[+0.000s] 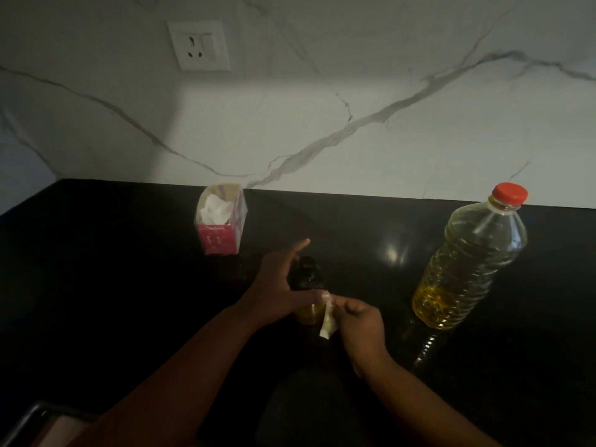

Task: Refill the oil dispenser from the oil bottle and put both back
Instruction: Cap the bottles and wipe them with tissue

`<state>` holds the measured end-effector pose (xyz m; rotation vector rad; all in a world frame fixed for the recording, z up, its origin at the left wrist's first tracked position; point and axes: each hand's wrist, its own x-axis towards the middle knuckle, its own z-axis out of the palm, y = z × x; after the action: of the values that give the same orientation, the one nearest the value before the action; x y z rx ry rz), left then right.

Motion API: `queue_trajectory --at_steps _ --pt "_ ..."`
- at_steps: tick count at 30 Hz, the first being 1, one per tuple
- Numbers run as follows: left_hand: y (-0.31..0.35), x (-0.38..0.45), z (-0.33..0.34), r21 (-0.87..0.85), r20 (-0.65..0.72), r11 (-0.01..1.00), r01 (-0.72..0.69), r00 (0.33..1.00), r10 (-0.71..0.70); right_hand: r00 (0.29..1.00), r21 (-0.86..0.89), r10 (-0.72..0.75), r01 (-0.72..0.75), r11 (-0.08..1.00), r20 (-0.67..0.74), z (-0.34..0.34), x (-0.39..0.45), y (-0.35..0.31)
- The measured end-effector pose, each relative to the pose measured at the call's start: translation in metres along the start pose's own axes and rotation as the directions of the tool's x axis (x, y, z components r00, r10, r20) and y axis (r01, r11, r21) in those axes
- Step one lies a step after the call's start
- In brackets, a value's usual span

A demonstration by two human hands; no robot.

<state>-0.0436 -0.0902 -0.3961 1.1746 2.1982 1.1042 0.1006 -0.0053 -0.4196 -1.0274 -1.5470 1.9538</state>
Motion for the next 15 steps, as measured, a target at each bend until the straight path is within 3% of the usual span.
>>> queue_trajectory --at_steps 4,8,12,15 --pt "0.001 -0.001 0.002 -0.019 -0.068 0.999 -0.032 0.997 0.03 0.998 0.036 -0.062 0.061 0.997 0.004 0.002 0.006 -0.022" --pt "0.004 0.002 -0.005 -0.068 0.085 0.998 0.006 0.996 0.0 0.992 -0.007 -0.129 0.129 0.992 0.01 0.001 0.003 -0.028" --pt "0.0 0.002 -0.01 -0.077 0.174 0.997 0.018 0.985 -0.004 0.999 0.044 -0.013 0.011 0.999 0.043 0.002 -0.011 -0.014" --pt "-0.001 -0.002 -0.007 0.007 0.051 1.0 0.007 0.999 -0.007 0.999 0.064 0.005 -0.007 0.998 0.035 0.004 -0.007 -0.021"
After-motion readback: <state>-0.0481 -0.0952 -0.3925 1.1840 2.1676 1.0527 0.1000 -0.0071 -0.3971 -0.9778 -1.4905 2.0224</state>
